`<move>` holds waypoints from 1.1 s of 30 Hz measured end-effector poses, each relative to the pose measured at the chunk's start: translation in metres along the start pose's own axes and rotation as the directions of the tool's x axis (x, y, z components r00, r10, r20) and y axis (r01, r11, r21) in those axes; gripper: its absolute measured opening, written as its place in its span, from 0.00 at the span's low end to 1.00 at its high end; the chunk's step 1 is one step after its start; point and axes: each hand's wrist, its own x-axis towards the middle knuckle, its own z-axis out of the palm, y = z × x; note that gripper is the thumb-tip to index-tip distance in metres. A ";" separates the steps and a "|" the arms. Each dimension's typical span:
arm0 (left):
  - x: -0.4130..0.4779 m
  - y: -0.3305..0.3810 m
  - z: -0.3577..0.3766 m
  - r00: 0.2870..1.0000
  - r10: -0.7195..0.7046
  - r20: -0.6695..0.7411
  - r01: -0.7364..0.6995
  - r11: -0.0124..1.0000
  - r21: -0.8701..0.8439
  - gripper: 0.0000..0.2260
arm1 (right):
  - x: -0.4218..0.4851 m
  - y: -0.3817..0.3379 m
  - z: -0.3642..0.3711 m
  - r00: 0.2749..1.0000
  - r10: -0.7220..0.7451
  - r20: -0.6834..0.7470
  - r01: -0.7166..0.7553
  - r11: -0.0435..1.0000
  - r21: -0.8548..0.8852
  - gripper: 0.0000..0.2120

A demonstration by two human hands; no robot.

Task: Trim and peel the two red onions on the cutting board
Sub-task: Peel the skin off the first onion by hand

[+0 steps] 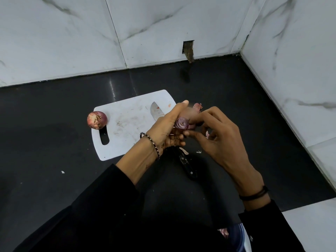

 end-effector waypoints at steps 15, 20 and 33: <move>0.005 0.005 0.004 0.989 -0.129 0.077 0.136 0.987 -0.081 0.25 | -0.002 0.002 0.006 0.989 0.095 -0.111 -0.095 0.995 0.003 0.12; 0.008 -0.001 0.004 0.982 -0.154 0.113 0.164 0.982 -0.090 0.26 | -0.003 0.003 0.001 0.998 0.039 -0.059 -0.040 0.999 -0.018 0.12; 0.010 -0.001 0.004 0.995 -0.097 -0.019 0.097 0.995 0.017 0.26 | -0.007 -0.001 0.007 0.989 -0.128 -0.072 0.114 0.978 -0.172 0.08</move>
